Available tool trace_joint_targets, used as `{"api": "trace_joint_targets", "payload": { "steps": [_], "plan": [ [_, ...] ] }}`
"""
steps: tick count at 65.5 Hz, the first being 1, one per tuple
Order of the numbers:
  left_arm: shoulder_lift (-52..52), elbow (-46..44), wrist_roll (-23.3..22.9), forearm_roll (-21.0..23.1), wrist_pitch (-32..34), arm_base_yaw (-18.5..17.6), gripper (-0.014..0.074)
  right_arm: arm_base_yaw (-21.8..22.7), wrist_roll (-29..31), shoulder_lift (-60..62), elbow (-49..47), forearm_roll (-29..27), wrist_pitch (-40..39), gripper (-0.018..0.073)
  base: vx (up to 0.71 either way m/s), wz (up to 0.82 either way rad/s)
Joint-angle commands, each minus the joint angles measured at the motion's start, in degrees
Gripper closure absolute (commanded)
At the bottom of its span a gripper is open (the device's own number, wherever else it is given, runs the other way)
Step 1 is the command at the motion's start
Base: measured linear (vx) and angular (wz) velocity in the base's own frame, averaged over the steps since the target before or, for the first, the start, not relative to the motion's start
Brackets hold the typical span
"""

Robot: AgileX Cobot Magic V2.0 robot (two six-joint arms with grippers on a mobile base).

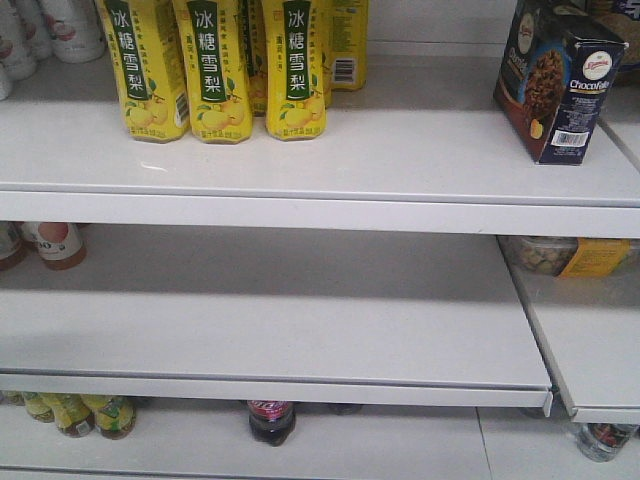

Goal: Left arm holds basket, right arm returns cookies

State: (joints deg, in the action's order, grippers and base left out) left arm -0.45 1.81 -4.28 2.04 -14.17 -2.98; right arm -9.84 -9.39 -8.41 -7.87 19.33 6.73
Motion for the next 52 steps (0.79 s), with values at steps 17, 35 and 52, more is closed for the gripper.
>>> {"api": "trace_joint_targets", "payload": {
  "steps": [17,35,52],
  "plan": [
    [-1.1,-1.4,0.3,-1.1,10.6,0.3,0.0603,0.1,0.2,-0.6,-1.4,0.5,-4.0,0.0567,0.0,0.0],
    [-1.1,-1.4,-5.1,-4.8,11.3,0.3,0.0603,0.1,0.2,-0.6,-1.4,0.5,-4.0,0.0567,0.0,0.0],
    [-1.1,-1.4,-5.0,-5.1,11.2,0.3,0.0603,0.1,0.2,-0.6,-1.4,0.5,-4.0,0.0567,0.0,0.0]
  ]
}}
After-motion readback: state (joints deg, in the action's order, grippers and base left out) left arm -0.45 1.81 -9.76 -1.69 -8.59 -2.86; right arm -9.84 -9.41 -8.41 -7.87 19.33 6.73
